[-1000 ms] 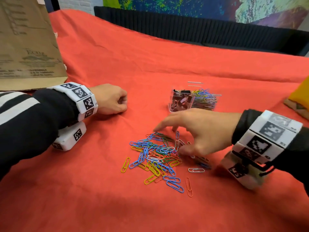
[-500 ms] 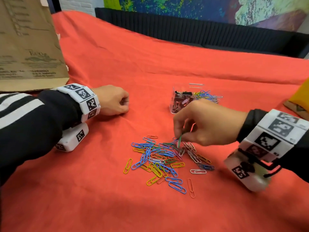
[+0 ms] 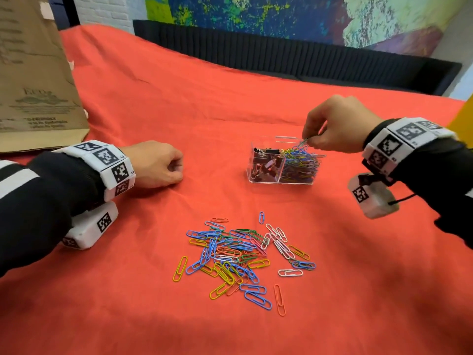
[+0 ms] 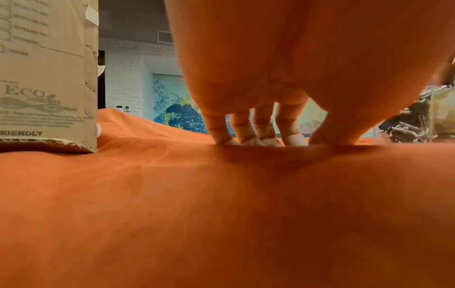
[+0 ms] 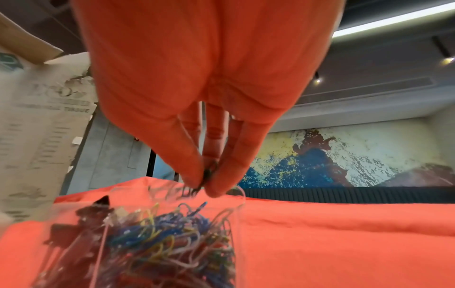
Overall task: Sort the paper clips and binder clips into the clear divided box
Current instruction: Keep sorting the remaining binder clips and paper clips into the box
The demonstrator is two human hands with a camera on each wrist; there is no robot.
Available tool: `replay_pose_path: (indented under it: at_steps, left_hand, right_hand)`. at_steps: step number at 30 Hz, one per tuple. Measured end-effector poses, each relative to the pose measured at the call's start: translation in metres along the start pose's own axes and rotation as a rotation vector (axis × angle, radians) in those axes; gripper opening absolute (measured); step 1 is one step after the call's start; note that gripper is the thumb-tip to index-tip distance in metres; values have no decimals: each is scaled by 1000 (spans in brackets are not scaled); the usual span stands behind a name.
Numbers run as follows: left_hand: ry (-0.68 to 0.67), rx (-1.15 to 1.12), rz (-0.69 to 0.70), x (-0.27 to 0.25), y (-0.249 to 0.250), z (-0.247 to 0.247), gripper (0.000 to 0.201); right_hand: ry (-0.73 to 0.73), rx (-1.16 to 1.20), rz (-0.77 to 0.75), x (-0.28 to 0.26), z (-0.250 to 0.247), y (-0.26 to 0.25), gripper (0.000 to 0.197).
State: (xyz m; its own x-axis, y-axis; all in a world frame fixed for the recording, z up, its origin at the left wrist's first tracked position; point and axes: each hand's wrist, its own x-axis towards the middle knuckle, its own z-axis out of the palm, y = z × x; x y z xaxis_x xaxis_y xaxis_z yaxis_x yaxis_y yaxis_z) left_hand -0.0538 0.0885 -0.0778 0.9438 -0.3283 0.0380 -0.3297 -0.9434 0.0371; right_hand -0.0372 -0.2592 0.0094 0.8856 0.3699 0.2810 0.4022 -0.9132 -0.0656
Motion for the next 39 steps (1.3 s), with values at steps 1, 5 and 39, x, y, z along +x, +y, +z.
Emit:
replay_pose_path:
  at_steps: [1, 5, 39]
  left_hand:
    - [-1, -1, 1, 0, 0, 0, 12]
    - [-5, 1, 6, 1, -2, 1, 12]
    - [-38, 20, -16, -3, 3, -5, 14]
  right_hand:
    - [-10, -5, 13, 0, 2, 0, 18]
    - [82, -54, 51, -6, 2, 0, 22]
    - [-437, 103, -438, -93, 28, -70, 29]
